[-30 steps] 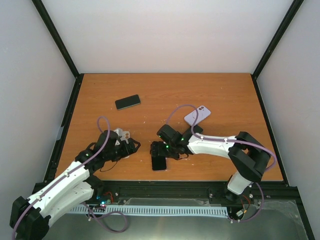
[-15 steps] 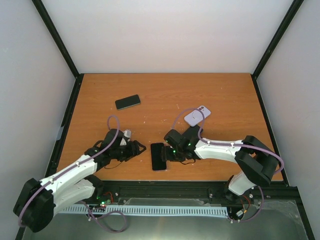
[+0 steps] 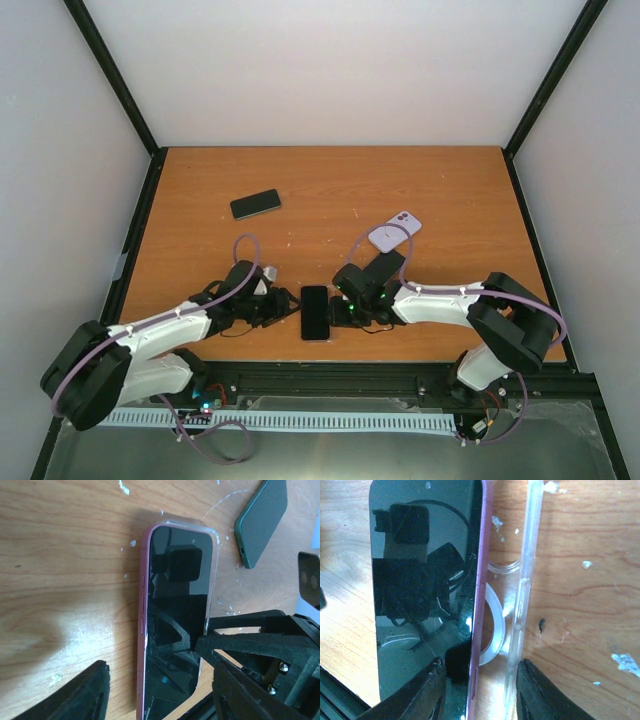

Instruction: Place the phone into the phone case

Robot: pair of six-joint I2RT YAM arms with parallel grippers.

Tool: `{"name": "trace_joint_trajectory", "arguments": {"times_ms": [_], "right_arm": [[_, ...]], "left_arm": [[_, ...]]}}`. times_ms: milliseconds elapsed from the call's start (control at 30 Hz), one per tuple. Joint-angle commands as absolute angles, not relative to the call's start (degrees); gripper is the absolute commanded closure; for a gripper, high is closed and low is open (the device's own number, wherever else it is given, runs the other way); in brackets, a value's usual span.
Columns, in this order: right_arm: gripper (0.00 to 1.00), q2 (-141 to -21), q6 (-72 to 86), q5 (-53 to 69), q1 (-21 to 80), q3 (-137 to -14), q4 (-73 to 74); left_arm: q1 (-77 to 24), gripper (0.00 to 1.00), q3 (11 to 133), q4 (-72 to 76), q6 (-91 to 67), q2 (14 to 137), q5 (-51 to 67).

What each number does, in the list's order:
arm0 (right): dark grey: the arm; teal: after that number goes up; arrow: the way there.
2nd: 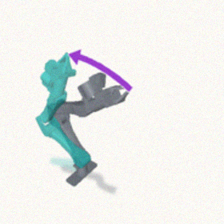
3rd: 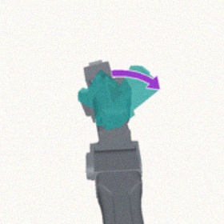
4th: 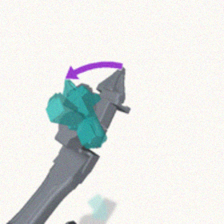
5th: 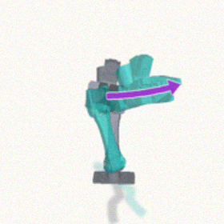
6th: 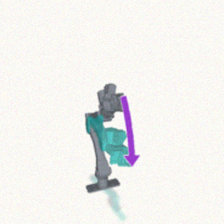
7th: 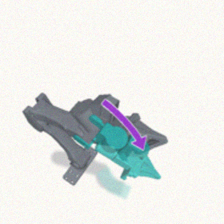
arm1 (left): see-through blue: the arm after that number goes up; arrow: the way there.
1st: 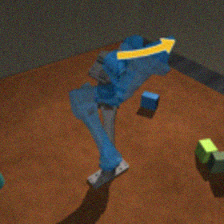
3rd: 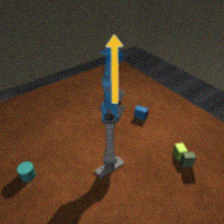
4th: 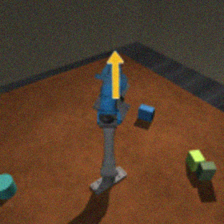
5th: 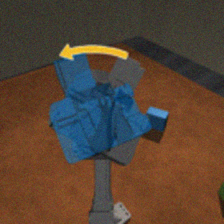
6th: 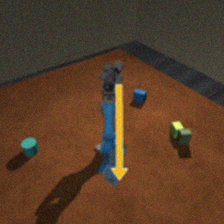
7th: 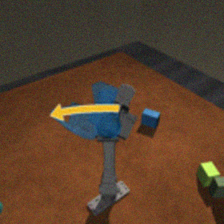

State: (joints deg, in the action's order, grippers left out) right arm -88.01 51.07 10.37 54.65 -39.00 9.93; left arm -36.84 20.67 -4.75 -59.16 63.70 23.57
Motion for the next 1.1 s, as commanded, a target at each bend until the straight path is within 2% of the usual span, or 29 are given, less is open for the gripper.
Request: {"name": "trace_joint_trajectory", "arguments": {"times_ms": [0,200,367,433,900,1067], "right_arm": [[0.70,-87.79,52.79,11.39,54.49,-38.05,6.67],[0.76,-88.56,53.34,11.36,54.49,-37.44,5.16],[0.77,-89.05,54.03,12.49,54.49,-36.01,1.93],[0.77,-89.52,54.22,12.93,54.49,-35.98,1.26],[0.77,-88.32,56.32,12.41,54.56,-33.69,-2.69],[0.76,-86.77,58.26,10.92,54.49,-32.34,-3.29]], "left_arm": [[-38.17,0.48,22.26,-0.61,-60.00,66.35,23.12],[-38.58,0.57,21.89,2.18,-60.14,69.91,23.01],[-38.94,0.75,22.44,4.36,-59.70,72.83,23.56],[-39.15,0.78,22.85,5.01,-59.62,73.45,23.59],[-40.42,0.81,24.18,7.77,-60.76,77.55,25.06],[-40.43,0.79,23.00,5.94,-62.05,74.75,24.32]]}}
